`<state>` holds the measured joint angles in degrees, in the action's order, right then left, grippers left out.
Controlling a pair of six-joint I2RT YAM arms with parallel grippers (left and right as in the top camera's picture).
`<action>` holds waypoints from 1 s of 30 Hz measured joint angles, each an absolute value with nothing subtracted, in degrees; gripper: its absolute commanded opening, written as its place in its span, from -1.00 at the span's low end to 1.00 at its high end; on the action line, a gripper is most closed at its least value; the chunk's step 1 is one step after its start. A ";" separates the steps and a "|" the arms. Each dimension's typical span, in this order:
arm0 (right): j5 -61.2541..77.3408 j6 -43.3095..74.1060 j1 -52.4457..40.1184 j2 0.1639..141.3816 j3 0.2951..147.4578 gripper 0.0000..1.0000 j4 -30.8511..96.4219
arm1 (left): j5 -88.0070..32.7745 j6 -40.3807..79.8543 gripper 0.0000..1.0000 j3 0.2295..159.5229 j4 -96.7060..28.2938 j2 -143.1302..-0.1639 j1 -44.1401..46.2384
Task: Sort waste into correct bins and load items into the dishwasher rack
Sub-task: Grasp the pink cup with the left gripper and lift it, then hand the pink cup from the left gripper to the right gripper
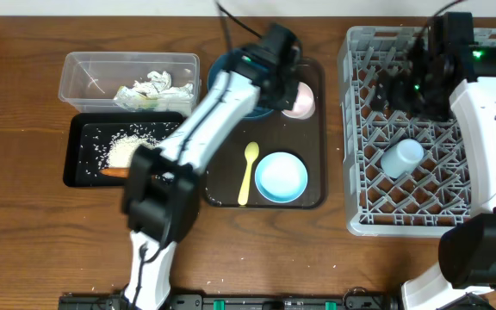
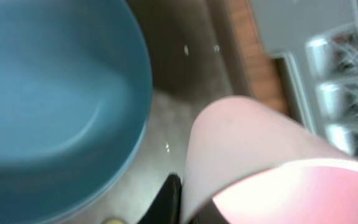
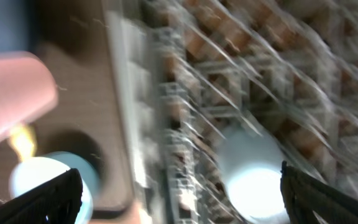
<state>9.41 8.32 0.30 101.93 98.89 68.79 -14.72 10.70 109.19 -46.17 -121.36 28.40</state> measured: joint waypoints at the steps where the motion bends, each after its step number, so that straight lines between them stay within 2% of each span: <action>1: 11.88 7.49 -0.23 101.93 98.83 0.98 67.09 | -17.19 10.70 -0.88 109.19 -47.42 -119.72 27.14; 4: 20.27 4.45 -2.09 101.93 98.67 0.98 62.94 | -25.93 10.48 -0.88 109.21 -48.99 -116.40 23.14; 11: 41.89 -4.60 -5.30 101.93 98.56 0.98 56.64 | -54.68 8.95 -0.88 109.21 -50.04 -115.04 12.19; 19: 61.65 -13.41 -6.57 101.93 98.52 0.95 51.46 | -78.11 6.98 -0.88 109.21 -50.63 -115.02 7.64; 24: 66.13 -14.94 -8.47 101.93 98.50 0.90 46.87 | -84.38 6.15 -0.88 109.21 -50.63 -115.02 8.43; 30: 68.07 -15.51 -11.07 101.93 98.50 0.75 42.59 | -86.83 5.91 -0.88 109.21 -50.65 -115.02 10.07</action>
<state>68.07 -15.51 -11.07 101.93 98.50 42.59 -86.83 5.91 109.21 -50.65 -115.02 10.07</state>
